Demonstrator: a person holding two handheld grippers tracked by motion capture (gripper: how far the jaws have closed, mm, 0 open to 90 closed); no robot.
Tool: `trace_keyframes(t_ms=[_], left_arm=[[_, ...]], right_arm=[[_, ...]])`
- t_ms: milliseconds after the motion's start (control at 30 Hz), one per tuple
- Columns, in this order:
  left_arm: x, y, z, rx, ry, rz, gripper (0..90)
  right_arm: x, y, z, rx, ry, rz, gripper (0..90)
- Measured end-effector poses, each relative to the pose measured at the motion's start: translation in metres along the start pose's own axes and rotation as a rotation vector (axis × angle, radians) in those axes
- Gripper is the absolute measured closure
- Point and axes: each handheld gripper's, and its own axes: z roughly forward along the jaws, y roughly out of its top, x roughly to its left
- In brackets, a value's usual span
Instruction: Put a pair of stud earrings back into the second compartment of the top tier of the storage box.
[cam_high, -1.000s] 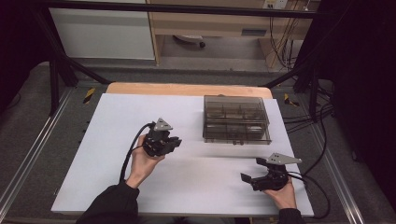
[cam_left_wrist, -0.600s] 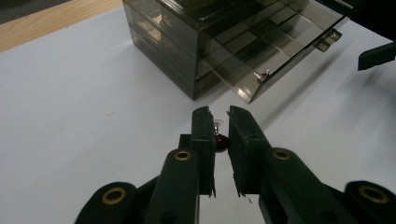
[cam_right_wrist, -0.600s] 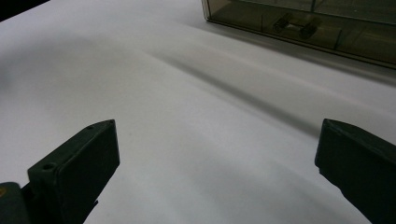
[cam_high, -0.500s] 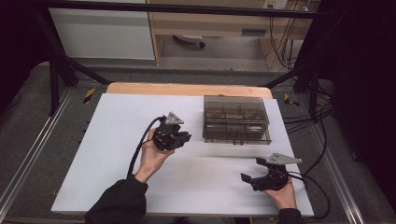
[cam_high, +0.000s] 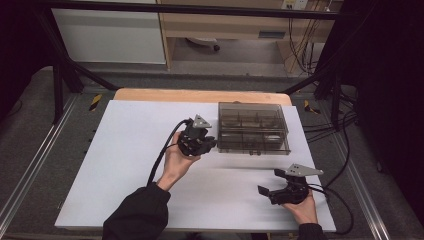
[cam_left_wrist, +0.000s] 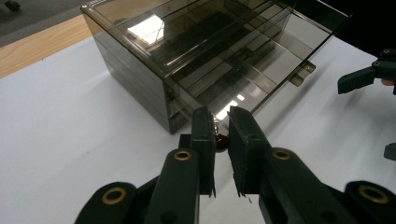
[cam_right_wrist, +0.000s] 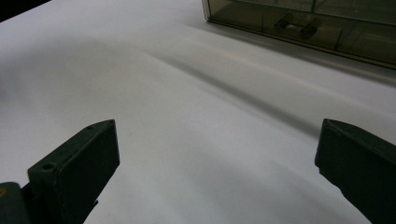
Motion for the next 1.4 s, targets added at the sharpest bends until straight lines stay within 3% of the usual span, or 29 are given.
trace_keyframes(t_ms=[400, 933, 1267, 1400], left_arm=[[-0.007, 0.017, 0.021, -0.005, -0.005, 0.005, 79.9], [-0.007, 0.017, 0.057, 0.032, -0.004, 0.012, 79.7], [-0.008, 0.015, 0.066, 0.046, -0.013, 0.018, 78.0], [-0.007, 0.016, 0.054, 0.017, -0.022, 0.011, 64.5]], right_arm=[[0.000, 0.000, 0.000, 0.002, 0.001, -0.001, 0.5], [0.000, 0.000, 0.000, -0.003, 0.005, 0.002, 0.5], [0.000, 0.000, 0.000, -0.002, 0.005, 0.002, 0.5], [0.000, 0.000, 0.000, -0.003, 0.005, 0.003, 0.5]])
